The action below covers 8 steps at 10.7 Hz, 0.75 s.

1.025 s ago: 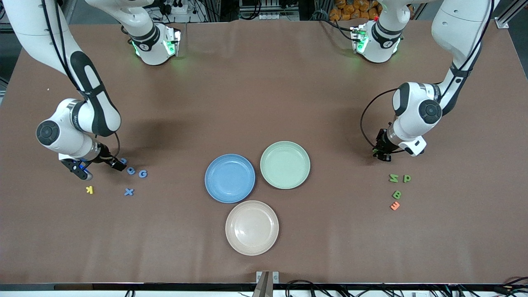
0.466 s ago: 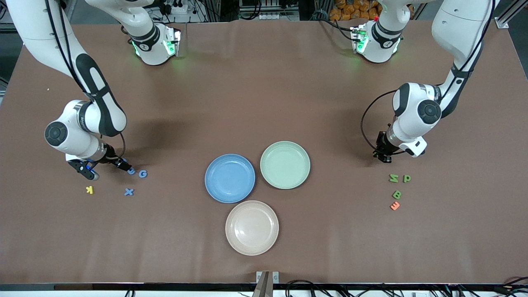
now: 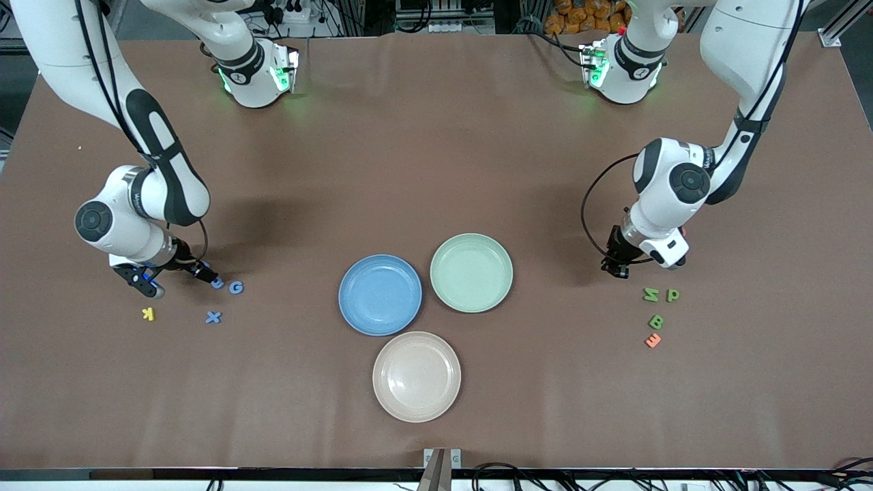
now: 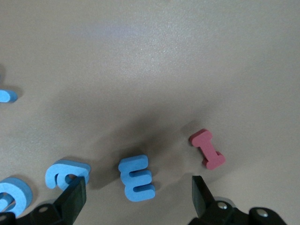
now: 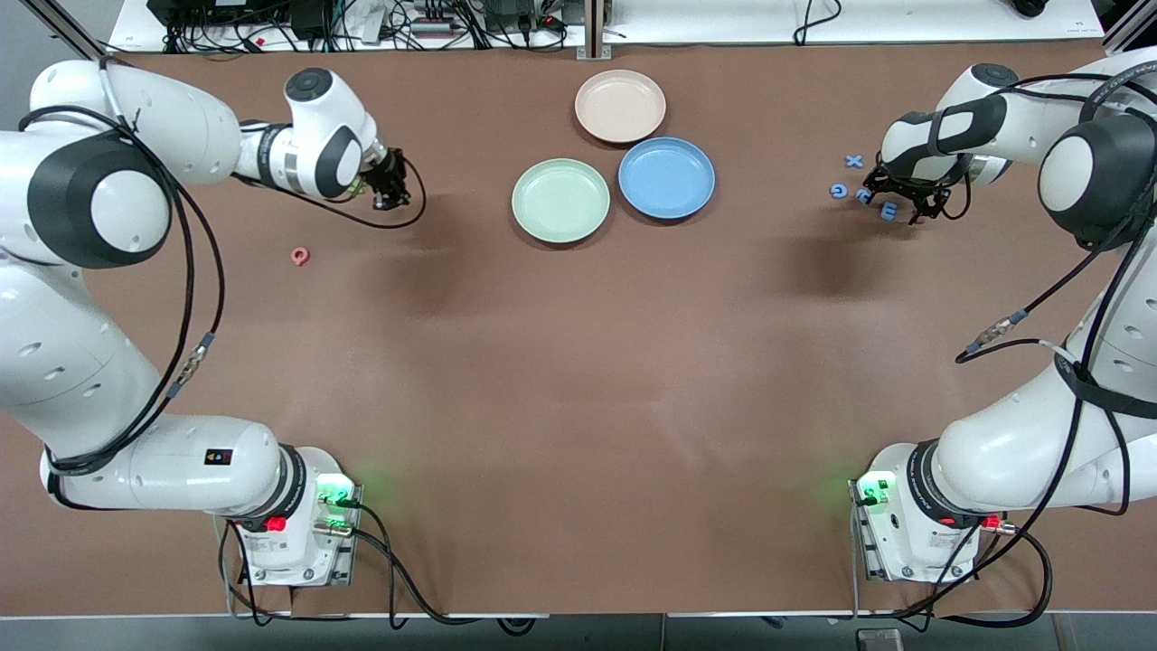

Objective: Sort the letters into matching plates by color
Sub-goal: 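Carry the green piece to the green plate with the left gripper and release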

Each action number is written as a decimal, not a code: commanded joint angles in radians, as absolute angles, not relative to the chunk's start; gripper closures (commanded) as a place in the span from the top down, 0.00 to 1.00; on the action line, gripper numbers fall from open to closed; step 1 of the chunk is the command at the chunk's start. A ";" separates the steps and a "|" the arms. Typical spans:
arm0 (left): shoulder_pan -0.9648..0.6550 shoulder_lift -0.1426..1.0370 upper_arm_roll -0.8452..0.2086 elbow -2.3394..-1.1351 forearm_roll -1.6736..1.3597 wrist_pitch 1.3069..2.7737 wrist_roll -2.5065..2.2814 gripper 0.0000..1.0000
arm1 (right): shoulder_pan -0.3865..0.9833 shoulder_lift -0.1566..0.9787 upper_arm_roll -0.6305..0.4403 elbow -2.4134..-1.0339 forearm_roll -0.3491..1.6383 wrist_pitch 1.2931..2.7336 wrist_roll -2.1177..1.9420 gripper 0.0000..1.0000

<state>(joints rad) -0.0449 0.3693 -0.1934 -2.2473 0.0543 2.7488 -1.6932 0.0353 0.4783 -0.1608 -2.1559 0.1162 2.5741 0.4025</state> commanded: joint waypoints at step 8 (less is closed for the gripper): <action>-0.383 0.546 -0.199 -1.867 0.051 2.746 -1.769 0.00 | 0.015 0.423 -0.115 -2.174 0.127 2.566 0.385 1.00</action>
